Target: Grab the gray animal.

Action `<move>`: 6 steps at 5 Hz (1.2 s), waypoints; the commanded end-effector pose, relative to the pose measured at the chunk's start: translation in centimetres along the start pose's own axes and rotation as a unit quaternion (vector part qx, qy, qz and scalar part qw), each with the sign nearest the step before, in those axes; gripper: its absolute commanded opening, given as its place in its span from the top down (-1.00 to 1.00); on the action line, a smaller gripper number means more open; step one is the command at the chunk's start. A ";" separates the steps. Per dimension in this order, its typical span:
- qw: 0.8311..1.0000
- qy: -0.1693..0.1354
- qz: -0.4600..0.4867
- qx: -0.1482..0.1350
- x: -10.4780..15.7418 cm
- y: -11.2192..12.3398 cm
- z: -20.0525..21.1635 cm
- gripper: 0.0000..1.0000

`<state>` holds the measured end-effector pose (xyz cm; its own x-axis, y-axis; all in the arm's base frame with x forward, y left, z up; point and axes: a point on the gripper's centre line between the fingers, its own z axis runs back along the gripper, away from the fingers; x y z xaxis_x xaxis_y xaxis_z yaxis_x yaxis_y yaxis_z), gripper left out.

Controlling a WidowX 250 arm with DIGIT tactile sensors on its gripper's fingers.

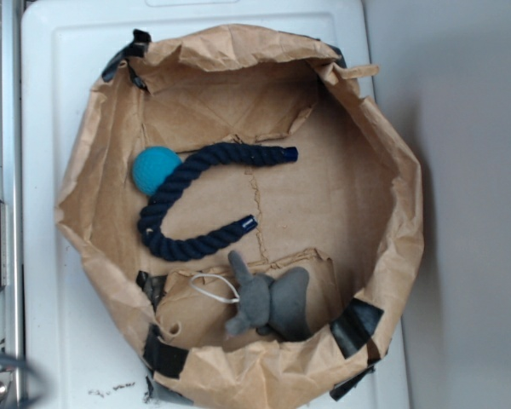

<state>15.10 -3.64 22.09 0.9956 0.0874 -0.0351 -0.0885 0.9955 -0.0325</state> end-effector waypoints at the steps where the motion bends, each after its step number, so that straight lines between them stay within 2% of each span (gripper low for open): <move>1: 0.999 -0.025 0.023 -0.016 10.1 0.0 -1.1 -1.00; 4: 0.999 -0.025 0.023 -0.016 10.1 0.0 -1.1 -1.00; 5: 0.999 -0.017 0.036 -0.027 12.2 0.5 -2.9 -1.00; 6: 0.998 -0.013 0.030 -0.053 14.2 1.8 -4.2 -1.00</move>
<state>28.35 -1.29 15.64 0.9892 0.1295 -0.0688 -0.1376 0.9819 -0.1299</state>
